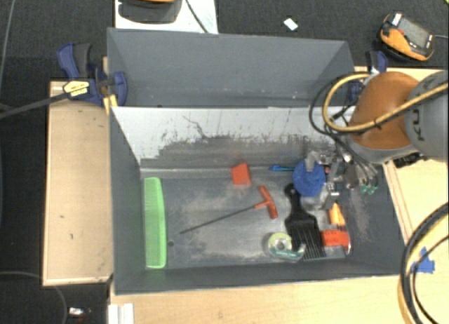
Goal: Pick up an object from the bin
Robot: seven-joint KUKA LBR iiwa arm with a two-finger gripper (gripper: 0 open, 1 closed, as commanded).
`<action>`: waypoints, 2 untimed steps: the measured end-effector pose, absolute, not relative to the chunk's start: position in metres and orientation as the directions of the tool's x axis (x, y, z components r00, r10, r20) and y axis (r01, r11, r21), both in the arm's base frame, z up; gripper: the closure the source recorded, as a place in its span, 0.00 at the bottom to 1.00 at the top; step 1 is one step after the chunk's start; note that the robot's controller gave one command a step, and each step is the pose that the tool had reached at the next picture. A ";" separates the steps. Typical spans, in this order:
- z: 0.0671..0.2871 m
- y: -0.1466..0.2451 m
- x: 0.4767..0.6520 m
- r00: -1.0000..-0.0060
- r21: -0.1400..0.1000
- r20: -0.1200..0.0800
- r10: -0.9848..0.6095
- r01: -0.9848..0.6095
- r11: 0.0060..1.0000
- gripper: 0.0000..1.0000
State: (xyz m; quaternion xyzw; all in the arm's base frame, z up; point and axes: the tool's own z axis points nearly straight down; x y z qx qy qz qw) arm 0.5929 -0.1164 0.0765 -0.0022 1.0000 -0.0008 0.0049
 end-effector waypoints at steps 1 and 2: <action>0.156 -0.097 0.582 -0.985 0.002 -0.015 0.170 0.170 0.985 0.00; 0.104 -0.086 0.589 -1.000 0.000 -0.008 -0.008 -0.008 1.000 0.00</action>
Offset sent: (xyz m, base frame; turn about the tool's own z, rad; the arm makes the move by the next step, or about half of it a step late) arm -0.0053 0.0321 0.0235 -0.0054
